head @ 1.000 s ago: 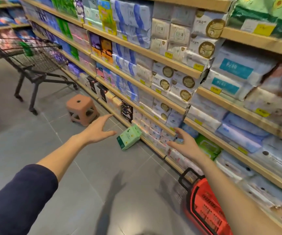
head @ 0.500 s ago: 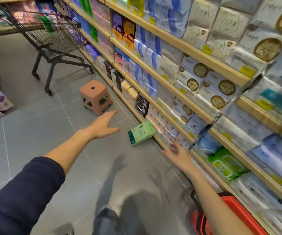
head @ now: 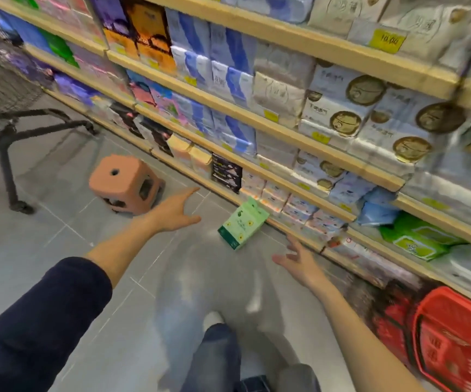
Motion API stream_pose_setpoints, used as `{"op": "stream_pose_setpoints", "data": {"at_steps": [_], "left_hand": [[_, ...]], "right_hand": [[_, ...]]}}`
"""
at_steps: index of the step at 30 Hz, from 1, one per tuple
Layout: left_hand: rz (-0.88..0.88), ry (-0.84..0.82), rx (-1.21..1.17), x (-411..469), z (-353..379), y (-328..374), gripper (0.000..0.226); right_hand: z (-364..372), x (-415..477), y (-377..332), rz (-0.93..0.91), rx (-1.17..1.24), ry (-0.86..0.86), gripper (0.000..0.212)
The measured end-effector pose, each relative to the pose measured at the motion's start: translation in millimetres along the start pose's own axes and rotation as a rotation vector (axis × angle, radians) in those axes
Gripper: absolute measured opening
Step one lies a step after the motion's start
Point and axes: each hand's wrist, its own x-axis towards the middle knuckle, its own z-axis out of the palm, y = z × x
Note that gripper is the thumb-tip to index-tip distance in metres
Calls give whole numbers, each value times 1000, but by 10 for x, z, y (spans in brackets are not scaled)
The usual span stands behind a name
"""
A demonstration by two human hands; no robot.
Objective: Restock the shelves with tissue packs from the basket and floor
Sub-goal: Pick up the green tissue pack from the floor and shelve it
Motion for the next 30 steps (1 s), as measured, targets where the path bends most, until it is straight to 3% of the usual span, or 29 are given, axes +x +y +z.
{"op": "stream_pose_setpoints", "data": {"at_steps": [4,11,23,30], "left_hand": [[12,-71,12,485,-48,-285,80],[-21,-144,-38,1273,508,-911,79],[-54,-202,-118,3000,2406,-2202,76],[17,-209,-117,4022,3522,-2719,78]], "right_hand": [[275,245,-74,60,92,54,75],[638,956,266,170,166,98,77],[1215,3095,1705,216,175,59,79],[1574,4341,2655,82,140,57,84]]}}
